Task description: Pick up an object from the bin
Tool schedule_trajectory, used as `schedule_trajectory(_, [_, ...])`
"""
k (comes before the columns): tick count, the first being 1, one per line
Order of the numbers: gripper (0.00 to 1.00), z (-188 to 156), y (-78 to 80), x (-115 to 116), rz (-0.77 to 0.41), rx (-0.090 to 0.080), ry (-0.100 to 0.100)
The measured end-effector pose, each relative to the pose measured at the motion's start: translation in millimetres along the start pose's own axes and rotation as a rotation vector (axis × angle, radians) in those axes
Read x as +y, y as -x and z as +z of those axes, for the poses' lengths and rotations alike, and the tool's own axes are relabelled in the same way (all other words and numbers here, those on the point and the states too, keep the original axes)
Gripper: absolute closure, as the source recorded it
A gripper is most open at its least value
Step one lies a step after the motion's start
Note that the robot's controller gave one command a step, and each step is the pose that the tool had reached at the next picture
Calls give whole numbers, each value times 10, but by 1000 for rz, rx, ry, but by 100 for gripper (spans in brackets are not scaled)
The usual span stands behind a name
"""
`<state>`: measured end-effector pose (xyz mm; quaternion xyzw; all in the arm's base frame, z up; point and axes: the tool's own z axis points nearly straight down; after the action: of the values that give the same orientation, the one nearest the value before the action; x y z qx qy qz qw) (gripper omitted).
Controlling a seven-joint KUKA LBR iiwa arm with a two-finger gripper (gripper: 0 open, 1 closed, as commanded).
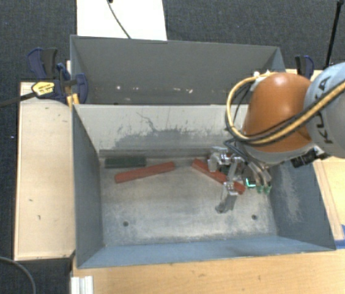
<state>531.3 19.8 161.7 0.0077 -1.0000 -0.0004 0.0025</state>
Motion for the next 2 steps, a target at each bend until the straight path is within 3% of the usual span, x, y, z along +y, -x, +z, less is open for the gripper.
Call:
schedule_trajectory(1, [0,442,533,-421,-1,-8,-3])
schedule_trajectory(2, [0,924,560,-609,82,-6,0])
